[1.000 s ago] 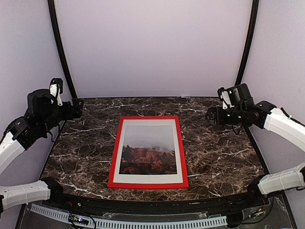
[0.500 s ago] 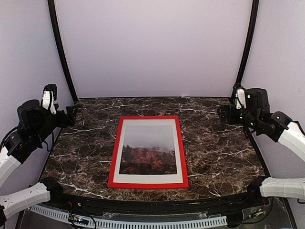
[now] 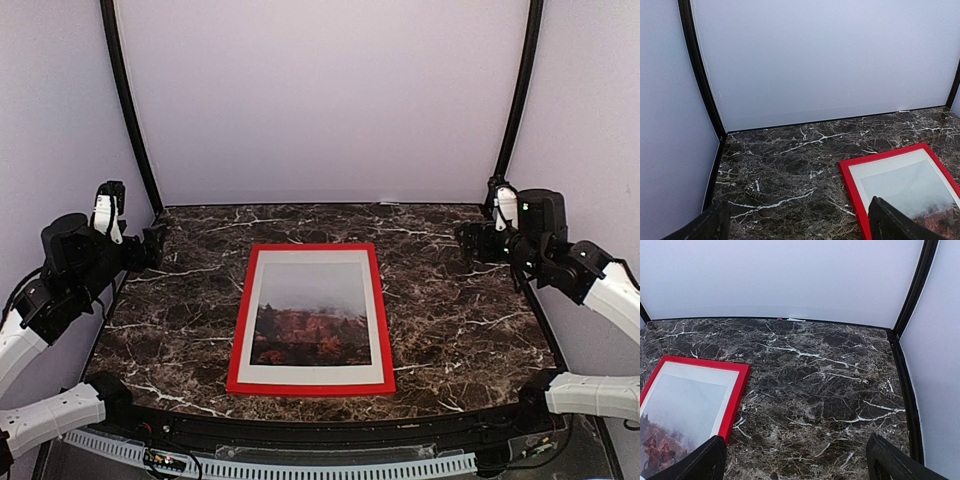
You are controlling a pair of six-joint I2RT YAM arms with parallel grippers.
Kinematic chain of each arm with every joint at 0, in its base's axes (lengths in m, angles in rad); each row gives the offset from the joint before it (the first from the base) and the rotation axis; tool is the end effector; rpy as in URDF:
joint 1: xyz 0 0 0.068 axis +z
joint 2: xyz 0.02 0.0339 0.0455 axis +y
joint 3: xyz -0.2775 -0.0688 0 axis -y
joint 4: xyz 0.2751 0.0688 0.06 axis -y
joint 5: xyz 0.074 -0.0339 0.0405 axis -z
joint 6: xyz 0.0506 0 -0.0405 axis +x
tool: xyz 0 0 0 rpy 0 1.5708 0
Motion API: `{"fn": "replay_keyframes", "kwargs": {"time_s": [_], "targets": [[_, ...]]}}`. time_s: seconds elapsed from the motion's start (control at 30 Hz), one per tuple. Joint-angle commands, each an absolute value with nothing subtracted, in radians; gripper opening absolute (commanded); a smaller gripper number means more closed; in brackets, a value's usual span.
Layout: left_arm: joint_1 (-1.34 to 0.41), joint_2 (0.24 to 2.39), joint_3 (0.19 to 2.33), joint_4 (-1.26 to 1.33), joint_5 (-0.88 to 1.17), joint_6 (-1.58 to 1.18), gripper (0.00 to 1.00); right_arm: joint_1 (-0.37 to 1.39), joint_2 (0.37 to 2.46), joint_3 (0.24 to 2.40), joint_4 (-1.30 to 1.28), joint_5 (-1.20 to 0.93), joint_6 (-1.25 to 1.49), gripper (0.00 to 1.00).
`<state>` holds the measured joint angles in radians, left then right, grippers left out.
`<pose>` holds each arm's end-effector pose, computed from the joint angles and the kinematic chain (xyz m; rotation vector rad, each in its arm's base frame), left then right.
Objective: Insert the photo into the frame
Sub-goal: Reset both arms
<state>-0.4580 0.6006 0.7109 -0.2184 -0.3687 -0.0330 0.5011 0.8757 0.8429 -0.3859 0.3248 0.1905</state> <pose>0.1681 -0.0625 0.3472 0.0781 1.6702 -0.0614 0.2100 0.0966 0.3280 -0.0970 1.9662 0.1292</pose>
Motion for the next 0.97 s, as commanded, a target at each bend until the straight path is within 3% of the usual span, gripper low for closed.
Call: {"fn": "replay_keyframes", "kwargs": {"time_s": [0.0,0.93], "targets": [[-0.456,0.589,0.693,-0.184,-0.375,-0.026,0.99,0.497,0.874,0.831,-0.336,0.315,0.177,0.99],[-0.456,0.570,0.683,-0.196,-0.360,-0.035,0.99,0.497,0.825,0.812,-0.343,0.328,0.194,0.99]]}}
